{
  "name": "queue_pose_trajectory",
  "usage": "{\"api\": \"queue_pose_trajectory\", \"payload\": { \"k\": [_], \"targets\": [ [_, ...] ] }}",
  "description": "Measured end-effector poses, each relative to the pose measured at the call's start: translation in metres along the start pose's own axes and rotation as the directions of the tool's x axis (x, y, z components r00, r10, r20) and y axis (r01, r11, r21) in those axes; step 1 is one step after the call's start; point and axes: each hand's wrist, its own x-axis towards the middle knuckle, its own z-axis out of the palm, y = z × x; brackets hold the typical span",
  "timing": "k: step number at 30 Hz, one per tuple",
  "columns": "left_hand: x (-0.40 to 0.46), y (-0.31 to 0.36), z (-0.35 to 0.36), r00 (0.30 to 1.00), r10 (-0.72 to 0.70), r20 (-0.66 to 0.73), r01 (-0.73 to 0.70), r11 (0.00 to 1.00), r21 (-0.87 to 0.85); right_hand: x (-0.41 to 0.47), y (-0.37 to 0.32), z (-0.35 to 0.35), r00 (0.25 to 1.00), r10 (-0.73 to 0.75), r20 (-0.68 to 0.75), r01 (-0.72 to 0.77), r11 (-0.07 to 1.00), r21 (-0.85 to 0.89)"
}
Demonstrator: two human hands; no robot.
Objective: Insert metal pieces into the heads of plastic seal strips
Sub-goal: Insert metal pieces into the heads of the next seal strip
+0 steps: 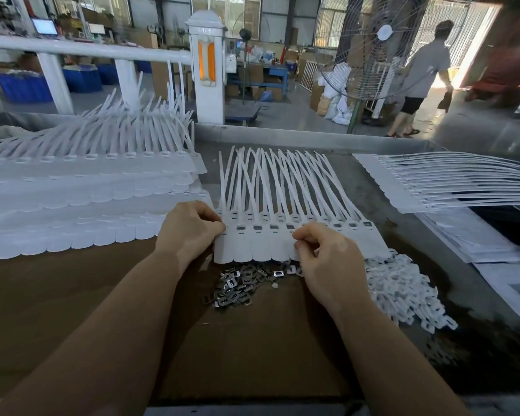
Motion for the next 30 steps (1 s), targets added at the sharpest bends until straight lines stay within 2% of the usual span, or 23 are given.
{"api": "queue_pose_trajectory", "payload": {
  "k": [5,9,12,16,19,21,24,30],
  "targets": [
    [-0.001,0.0,0.001,0.994,0.097,-0.041,-0.093,0.991,0.096,0.0,-0.002,0.001,1.0,0.003,0.001,-0.003,1.0,0.009],
    [-0.007,0.006,0.004,0.956,0.283,-0.077,-0.261,0.941,0.216,0.001,-0.002,0.001,1.0,0.011,0.001,-0.011,1.0,0.011],
    [-0.015,0.014,0.006,0.873,0.488,0.001,-0.479,0.856,0.197,0.001,-0.002,0.002,1.0,0.014,-0.001,-0.014,1.0,0.001],
    [-0.027,0.025,0.014,0.69,0.668,0.279,-0.721,0.666,0.189,0.003,-0.003,0.003,1.0,0.009,-0.01,-0.009,1.0,-0.008],
    [-0.032,0.027,0.022,0.592,0.703,0.394,-0.799,0.574,0.177,0.003,-0.003,0.004,1.0,0.015,-0.011,-0.015,1.0,-0.004],
    [-0.035,0.028,0.025,0.552,0.692,0.466,-0.826,0.532,0.188,0.004,-0.002,0.004,1.0,0.029,-0.004,-0.029,1.0,0.005],
    [-0.036,0.028,0.03,0.55,0.656,0.517,-0.828,0.511,0.232,0.004,-0.002,0.004,0.999,0.044,0.018,-0.044,0.999,0.008],
    [-0.038,0.029,0.035,0.568,0.64,0.518,-0.818,0.509,0.268,0.003,-0.003,0.002,0.998,0.058,0.028,-0.059,0.998,0.023]
  ]
}}
